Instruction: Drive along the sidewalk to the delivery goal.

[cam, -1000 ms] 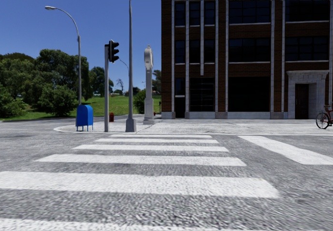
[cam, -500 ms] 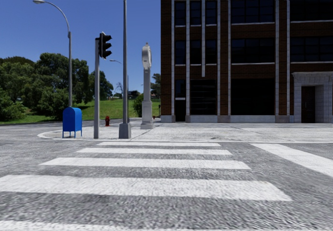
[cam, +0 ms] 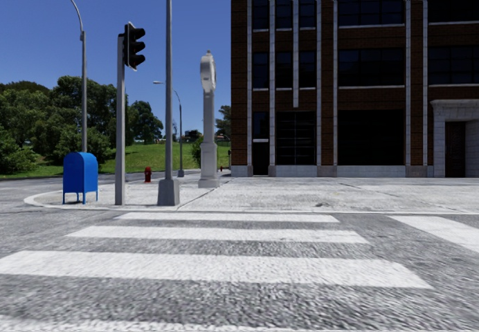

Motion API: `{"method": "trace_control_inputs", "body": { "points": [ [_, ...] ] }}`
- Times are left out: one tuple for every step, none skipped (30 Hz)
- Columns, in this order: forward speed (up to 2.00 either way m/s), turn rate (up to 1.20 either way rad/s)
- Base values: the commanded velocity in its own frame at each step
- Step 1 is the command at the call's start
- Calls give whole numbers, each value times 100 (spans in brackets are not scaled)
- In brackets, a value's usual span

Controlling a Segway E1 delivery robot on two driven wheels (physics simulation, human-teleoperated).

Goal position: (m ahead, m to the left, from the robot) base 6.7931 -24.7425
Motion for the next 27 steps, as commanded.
{"method": "trace_control_inputs", "body": {
  "points": [
    [200, 0],
    [200, 0],
    [200, 0],
    [200, 0],
    [200, 0],
    [200, 0],
    [200, 0],
    [200, 0],
    [200, 0],
    [200, 0],
    [200, 0],
    [200, 0],
    [200, 0],
    [200, 0],
    [200, 0],
    [200, 0],
    [200, 0],
    [200, 0],
    [200, 0],
    [200, 0],
    [200, 0],
    [200, 0],
    [200, 0],
    [200, 0],
    [200, 0],
    [200, -6],
    [200, -16]
  ]
}}
